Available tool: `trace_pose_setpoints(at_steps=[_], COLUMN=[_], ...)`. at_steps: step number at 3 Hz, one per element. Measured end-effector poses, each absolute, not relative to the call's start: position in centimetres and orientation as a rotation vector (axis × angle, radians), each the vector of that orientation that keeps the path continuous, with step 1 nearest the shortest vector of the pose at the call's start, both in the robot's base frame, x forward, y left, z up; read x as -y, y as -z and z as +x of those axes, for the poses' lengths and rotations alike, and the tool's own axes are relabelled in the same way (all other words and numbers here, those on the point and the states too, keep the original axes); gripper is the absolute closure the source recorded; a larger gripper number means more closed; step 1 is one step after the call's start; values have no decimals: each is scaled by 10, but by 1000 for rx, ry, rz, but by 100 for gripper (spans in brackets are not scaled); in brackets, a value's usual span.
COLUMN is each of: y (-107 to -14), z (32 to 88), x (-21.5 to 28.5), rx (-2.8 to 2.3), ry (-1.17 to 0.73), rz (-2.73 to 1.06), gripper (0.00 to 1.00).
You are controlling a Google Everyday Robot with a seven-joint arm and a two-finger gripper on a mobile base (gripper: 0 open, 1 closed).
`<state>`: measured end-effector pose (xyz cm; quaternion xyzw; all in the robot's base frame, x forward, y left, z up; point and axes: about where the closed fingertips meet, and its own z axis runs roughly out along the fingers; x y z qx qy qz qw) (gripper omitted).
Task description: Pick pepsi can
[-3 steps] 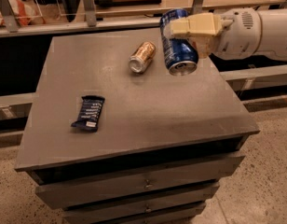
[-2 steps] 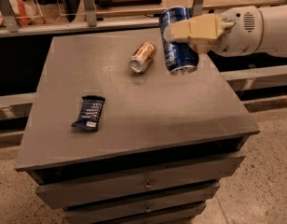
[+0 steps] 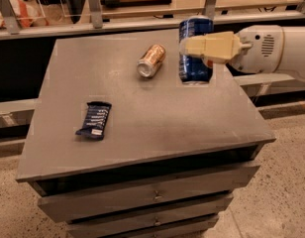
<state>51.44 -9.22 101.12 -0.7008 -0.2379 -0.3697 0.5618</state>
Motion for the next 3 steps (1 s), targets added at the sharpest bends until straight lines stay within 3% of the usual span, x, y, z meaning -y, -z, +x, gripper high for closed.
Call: trace_pose_setpoints(at_steps=[2,3], y=[-1012,-1005], z=[520,519], x=[92,98], rx=[539,547], ry=[893,1008], rz=[-1653,-1739], gripper=[100,100])
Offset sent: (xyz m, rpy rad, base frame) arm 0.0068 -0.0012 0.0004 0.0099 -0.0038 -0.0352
